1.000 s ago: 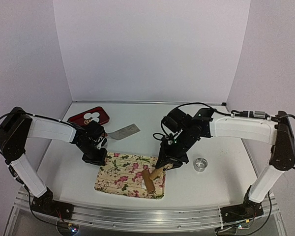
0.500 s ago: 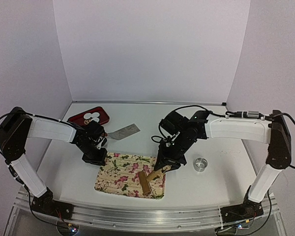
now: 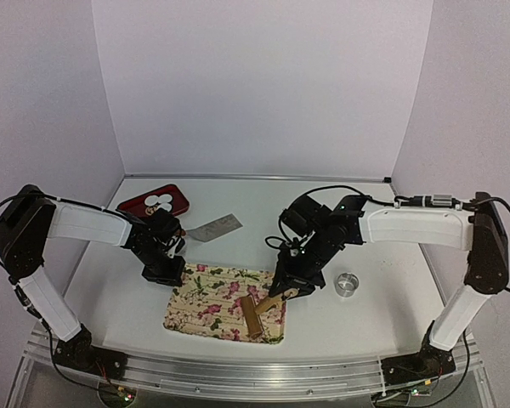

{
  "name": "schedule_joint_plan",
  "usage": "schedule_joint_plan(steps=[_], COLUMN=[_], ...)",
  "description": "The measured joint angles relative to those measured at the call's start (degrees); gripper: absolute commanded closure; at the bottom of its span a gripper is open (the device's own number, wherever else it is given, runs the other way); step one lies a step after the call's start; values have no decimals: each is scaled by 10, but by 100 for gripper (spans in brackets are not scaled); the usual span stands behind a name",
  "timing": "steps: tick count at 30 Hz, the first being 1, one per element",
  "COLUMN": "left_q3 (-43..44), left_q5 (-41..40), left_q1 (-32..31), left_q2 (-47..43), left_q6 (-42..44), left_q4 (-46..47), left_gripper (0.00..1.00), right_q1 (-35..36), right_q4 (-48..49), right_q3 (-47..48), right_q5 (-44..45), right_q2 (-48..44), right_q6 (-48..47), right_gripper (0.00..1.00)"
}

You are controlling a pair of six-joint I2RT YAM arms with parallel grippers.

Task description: Roll out the dumpling wrappers from the dough

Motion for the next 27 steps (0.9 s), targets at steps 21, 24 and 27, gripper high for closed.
schedule_joint_plan(steps=[21, 24, 27], left_q3=[-8, -11, -12], left_q5=[2, 1, 1], left_q1=[0, 0, 0], left_q2=[-5, -8, -9], left_q6=[-9, -9, -9], left_q4=[7, 10, 10], left_gripper=[100, 100, 100], right_q1=[23, 24, 25], right_q4=[44, 43, 26], right_q3=[16, 15, 29], right_q5=[3, 6, 15], right_q2=[48, 44, 46], right_q6=[-7, -7, -11], right_gripper=[100, 100, 100])
